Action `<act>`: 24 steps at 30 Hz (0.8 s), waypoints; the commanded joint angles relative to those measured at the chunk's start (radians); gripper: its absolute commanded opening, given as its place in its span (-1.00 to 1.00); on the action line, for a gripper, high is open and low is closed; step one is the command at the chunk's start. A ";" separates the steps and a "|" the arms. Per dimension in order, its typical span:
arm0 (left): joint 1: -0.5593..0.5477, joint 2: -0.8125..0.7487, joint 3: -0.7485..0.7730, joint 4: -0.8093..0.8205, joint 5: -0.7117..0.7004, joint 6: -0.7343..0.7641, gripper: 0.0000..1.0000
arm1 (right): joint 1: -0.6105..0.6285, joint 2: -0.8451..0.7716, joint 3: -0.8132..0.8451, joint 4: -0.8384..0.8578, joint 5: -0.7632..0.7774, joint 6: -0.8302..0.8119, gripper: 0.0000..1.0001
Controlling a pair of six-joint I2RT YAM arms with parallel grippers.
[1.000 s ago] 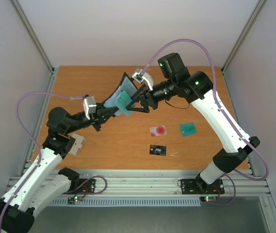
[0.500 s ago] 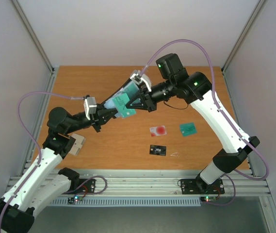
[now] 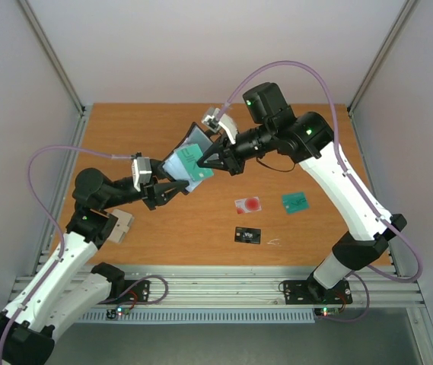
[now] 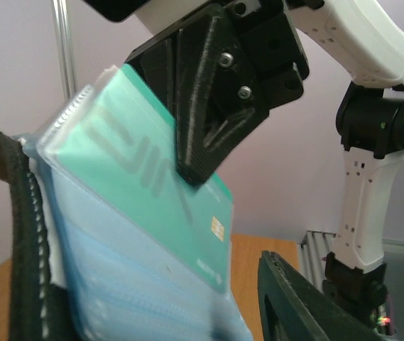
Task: Take the credit cards out of the card holder
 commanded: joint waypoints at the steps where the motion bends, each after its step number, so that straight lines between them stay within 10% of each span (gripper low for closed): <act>1: 0.000 0.004 0.021 0.047 0.031 0.020 -0.26 | 0.024 0.023 0.027 -0.020 -0.035 -0.048 -0.98; 9: 0.000 0.007 0.019 0.042 0.020 0.017 -0.99 | 0.024 0.036 0.031 -0.053 -0.066 -0.070 -0.85; 17: 0.000 -0.006 0.008 0.041 -0.004 0.010 -1.00 | -0.026 -0.022 -0.029 0.065 0.034 0.007 -0.40; 19: 0.000 -0.009 0.003 0.043 -0.010 0.008 -1.00 | -0.030 -0.025 -0.035 0.091 0.019 0.037 -0.10; 22: 0.000 -0.009 0.001 0.045 -0.017 0.006 -0.99 | -0.030 0.000 0.008 0.044 -0.034 0.057 0.93; 24: 0.000 -0.011 0.000 0.045 -0.021 0.006 -0.99 | -0.030 0.013 0.034 0.007 -0.050 0.045 0.85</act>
